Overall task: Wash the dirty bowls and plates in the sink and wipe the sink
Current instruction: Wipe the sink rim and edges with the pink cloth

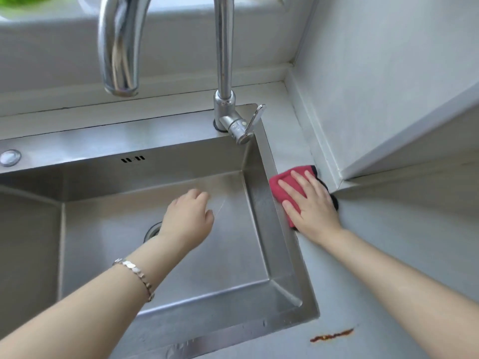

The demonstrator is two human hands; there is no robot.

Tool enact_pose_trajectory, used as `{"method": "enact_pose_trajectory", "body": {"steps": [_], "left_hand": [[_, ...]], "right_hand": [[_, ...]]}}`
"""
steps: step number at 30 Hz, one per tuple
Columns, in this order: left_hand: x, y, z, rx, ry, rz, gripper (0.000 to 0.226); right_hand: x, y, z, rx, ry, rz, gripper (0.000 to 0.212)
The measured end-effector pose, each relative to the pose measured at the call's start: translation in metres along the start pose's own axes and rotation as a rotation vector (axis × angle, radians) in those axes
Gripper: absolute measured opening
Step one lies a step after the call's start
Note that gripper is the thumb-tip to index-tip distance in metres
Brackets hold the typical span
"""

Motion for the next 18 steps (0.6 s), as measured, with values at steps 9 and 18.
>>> {"method": "enact_pose_trajectory", "body": {"steps": [9, 18], "left_hand": [[0.086, -0.017, 0.034, 0.136, 0.188, 0.064, 0.035], [0.124, -0.012, 0.035, 0.099, 0.195, 0.071, 0.034]], "right_hand": [[0.007, -0.003, 0.014, -0.058, -0.068, 0.030, 0.052], [0.037, 0.002, 0.014, -0.052, -0.226, 0.093, 0.051]]}}
Point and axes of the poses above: each hand's wrist, its own x-axis away from the middle knuckle, its own y-axis out of the back of the hand, z = x × y, the point moved 5 cm from there along -x, towards the middle knuckle, and after that the axes turned 3 degrees about -z, right-handed, at the moved point
